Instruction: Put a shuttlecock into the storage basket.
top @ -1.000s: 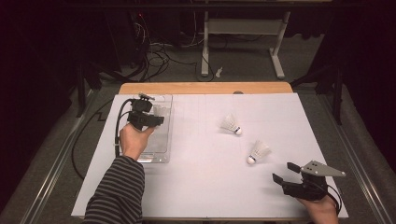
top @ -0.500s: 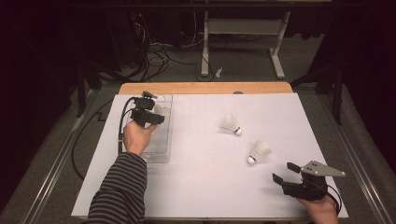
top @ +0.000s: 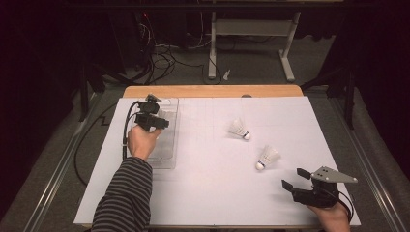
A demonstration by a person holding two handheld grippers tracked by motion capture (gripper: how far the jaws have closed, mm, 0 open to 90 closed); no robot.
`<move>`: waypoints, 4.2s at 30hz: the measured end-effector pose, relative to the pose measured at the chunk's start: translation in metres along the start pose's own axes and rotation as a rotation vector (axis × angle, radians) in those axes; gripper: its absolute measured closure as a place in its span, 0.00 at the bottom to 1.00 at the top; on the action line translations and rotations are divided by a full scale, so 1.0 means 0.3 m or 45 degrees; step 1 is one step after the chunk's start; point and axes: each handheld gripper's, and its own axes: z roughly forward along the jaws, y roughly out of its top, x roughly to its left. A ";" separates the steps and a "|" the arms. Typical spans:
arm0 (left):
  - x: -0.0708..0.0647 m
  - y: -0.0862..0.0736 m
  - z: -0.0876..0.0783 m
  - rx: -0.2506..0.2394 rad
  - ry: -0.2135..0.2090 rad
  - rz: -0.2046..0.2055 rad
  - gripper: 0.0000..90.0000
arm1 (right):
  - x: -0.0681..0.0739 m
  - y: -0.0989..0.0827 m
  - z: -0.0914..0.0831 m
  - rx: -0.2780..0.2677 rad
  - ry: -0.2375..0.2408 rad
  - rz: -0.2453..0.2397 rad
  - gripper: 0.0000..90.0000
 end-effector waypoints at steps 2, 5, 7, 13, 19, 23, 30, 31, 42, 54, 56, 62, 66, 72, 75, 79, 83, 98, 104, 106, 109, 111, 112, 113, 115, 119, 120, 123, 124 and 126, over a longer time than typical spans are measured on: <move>-0.001 0.001 0.005 0.005 0.002 -0.001 0.69 | 0.000 0.000 0.000 -0.001 0.000 -0.001 0.29; -0.003 0.002 0.010 0.013 0.000 0.003 0.69 | 0.000 0.000 0.000 -0.001 0.000 0.000 0.29; -0.005 0.003 0.015 0.020 0.000 0.005 0.68 | 0.001 0.000 0.000 0.000 0.000 0.000 0.29; -0.002 0.003 0.031 0.049 0.000 0.008 0.68 | 0.000 -0.001 0.000 0.001 0.001 0.002 0.29; 0.000 0.005 0.037 0.059 -0.006 0.005 0.66 | 0.001 -0.001 0.001 0.002 0.002 0.000 0.29; 0.001 0.003 0.043 0.064 0.032 0.004 0.51 | 0.000 -0.001 0.001 0.002 0.002 0.000 0.29; -0.007 -0.002 0.032 0.025 0.042 0.021 0.41 | 0.001 0.000 0.001 0.003 0.002 0.000 0.29; -0.008 -0.002 0.031 0.022 0.035 0.020 0.40 | 0.001 0.000 0.001 0.002 0.002 -0.001 0.29; -0.016 -0.023 0.014 -0.014 0.021 0.043 0.43 | 0.001 -0.001 0.000 0.001 -0.002 -0.002 0.29; -0.033 -0.050 -0.033 -0.065 -0.012 0.051 0.47 | 0.001 0.000 0.002 0.005 -0.001 -0.007 0.29; -0.035 -0.057 -0.038 -0.066 -0.015 0.056 0.46 | 0.001 0.000 0.003 0.007 0.000 -0.011 0.29; -0.047 -0.080 -0.065 -0.094 -0.011 0.074 0.43 | 0.001 0.000 0.003 0.006 -0.001 -0.010 0.29; -0.056 -0.094 -0.087 -0.134 -0.027 0.080 0.43 | 0.003 0.000 0.002 0.008 -0.003 -0.006 0.29; -0.071 -0.115 -0.105 -0.169 -0.048 0.103 0.42 | 0.003 0.000 0.001 0.006 -0.003 -0.007 0.29; -0.074 -0.126 -0.114 -0.190 -0.068 0.106 0.42 | 0.001 0.000 0.001 0.004 -0.004 -0.008 0.29; -0.075 -0.145 -0.118 -0.207 -0.083 0.116 0.41 | 0.002 0.000 0.001 0.004 -0.005 -0.007 0.29; -0.079 -0.161 -0.126 -0.225 -0.092 0.126 0.41 | 0.002 0.000 0.000 0.003 -0.005 -0.007 0.29; -0.124 -0.219 -0.189 -0.344 -0.148 0.191 0.41 | 0.002 0.000 -0.002 -0.008 -0.008 0.001 0.29; -0.134 -0.252 -0.200 -0.397 -0.186 0.199 0.41 | 0.002 0.001 -0.003 -0.012 -0.005 0.003 0.29; -0.137 -0.260 -0.201 -0.400 -0.186 0.205 0.41 | 0.001 0.001 -0.003 -0.014 -0.005 0.004 0.29; -0.138 -0.273 -0.208 -0.414 -0.194 0.208 0.41 | 0.002 0.001 -0.003 -0.016 -0.005 0.004 0.29; -0.139 -0.282 -0.215 -0.426 -0.196 0.213 0.41 | 0.002 0.001 -0.003 -0.016 -0.004 0.004 0.29; -0.140 -0.286 -0.218 -0.431 -0.197 0.215 0.41 | 0.002 0.001 -0.003 -0.017 -0.004 0.004 0.29; -0.140 -0.289 -0.221 -0.435 -0.198 0.219 0.41 | 0.002 0.001 -0.003 -0.016 -0.004 0.004 0.29; -0.142 -0.297 -0.226 -0.442 -0.200 0.221 0.41 | 0.002 0.001 -0.003 -0.016 -0.004 0.005 0.29; -0.146 -0.310 -0.232 -0.454 -0.207 0.229 0.41 | 0.002 0.001 -0.003 -0.015 -0.004 0.005 0.29; -0.147 -0.313 -0.233 -0.459 -0.209 0.231 0.41 | 0.002 0.001 -0.002 -0.014 -0.004 0.005 0.29; -0.148 -0.319 -0.234 -0.456 -0.213 0.234 0.41 | 0.002 0.002 -0.003 -0.015 -0.004 0.006 0.29; -0.148 -0.321 -0.234 -0.459 -0.215 0.233 0.41 | 0.002 0.001 -0.003 -0.015 -0.004 0.006 0.29; -0.147 -0.324 -0.235 -0.459 -0.217 0.234 0.41 | 0.003 0.001 -0.002 -0.013 -0.004 0.005 0.29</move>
